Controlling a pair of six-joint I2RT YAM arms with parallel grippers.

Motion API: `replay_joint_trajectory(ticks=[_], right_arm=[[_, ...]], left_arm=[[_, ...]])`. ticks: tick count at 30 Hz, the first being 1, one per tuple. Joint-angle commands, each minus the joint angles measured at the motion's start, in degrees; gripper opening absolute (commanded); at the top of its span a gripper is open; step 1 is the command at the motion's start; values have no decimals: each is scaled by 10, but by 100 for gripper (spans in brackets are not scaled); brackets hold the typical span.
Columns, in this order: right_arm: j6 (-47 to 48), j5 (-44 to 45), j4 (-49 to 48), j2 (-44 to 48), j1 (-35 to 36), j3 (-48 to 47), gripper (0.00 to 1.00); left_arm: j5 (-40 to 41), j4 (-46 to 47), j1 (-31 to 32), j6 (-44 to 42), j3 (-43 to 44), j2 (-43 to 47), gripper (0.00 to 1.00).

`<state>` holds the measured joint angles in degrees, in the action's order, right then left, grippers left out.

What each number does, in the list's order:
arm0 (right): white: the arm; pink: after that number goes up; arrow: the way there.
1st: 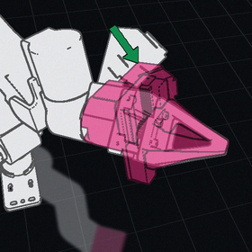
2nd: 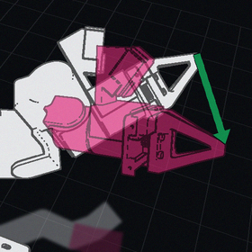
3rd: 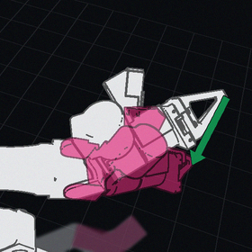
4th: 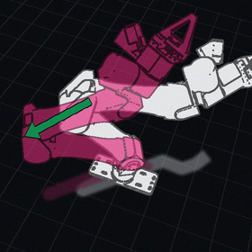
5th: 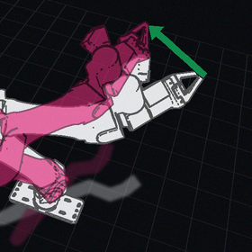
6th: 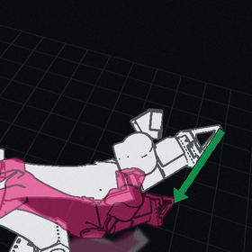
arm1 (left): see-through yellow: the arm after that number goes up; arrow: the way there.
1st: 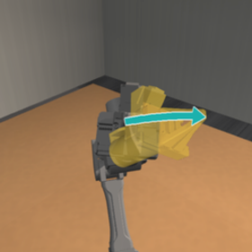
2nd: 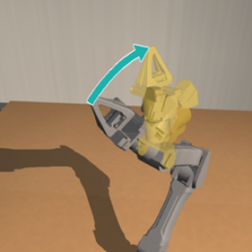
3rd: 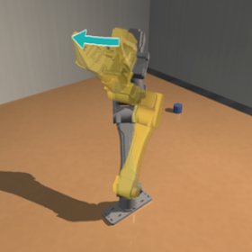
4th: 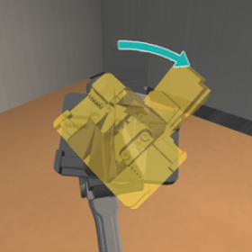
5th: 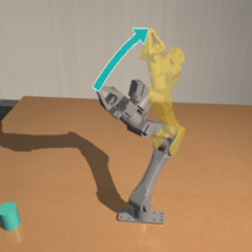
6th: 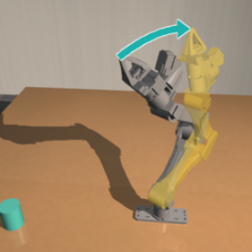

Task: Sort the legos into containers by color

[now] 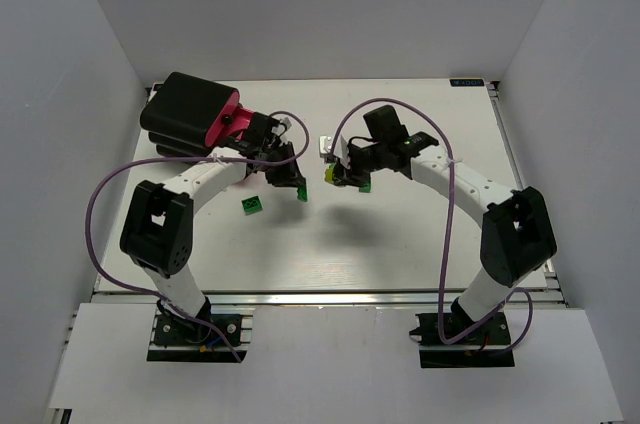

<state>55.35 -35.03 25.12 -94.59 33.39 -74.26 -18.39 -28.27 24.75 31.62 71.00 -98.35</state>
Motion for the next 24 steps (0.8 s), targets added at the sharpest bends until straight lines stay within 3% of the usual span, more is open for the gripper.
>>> replay_joint_trajectory(ticks=[1,3,8,10,12,17,20,21,22,24], right_arm=[[-68,31,-66,6,-3,-12,0],[-108,50,-91,-3,-3,-25,0],[-189,61,-137,-59,-3,-96,0],[-233,60,-147,-98,-1,-130,0],[-290,58,-151,-128,-2,-187,0],[-350,58,-181,-208,-1,-288,0],[-372,48,-218,-251,4,-331,0],[-394,45,-229,-279,5,-369,0],[-407,42,-233,-295,7,-392,0],[-431,19,-245,-325,12,-428,0]], left_arm=[[38,-20,5,-23,-24,-1,19],[41,-20,5,-24,-29,-5,23],[50,-29,5,-27,-42,-5,56],[55,-36,5,-28,-46,-2,63],[71,-48,5,-27,-46,8,68],[88,-72,5,-19,-45,64,69],[113,-103,5,-5,-48,137,57],[146,-124,5,0,-53,181,34],[164,-136,-2,7,-60,204,22],[232,-181,-2,32,-75,268,10]])
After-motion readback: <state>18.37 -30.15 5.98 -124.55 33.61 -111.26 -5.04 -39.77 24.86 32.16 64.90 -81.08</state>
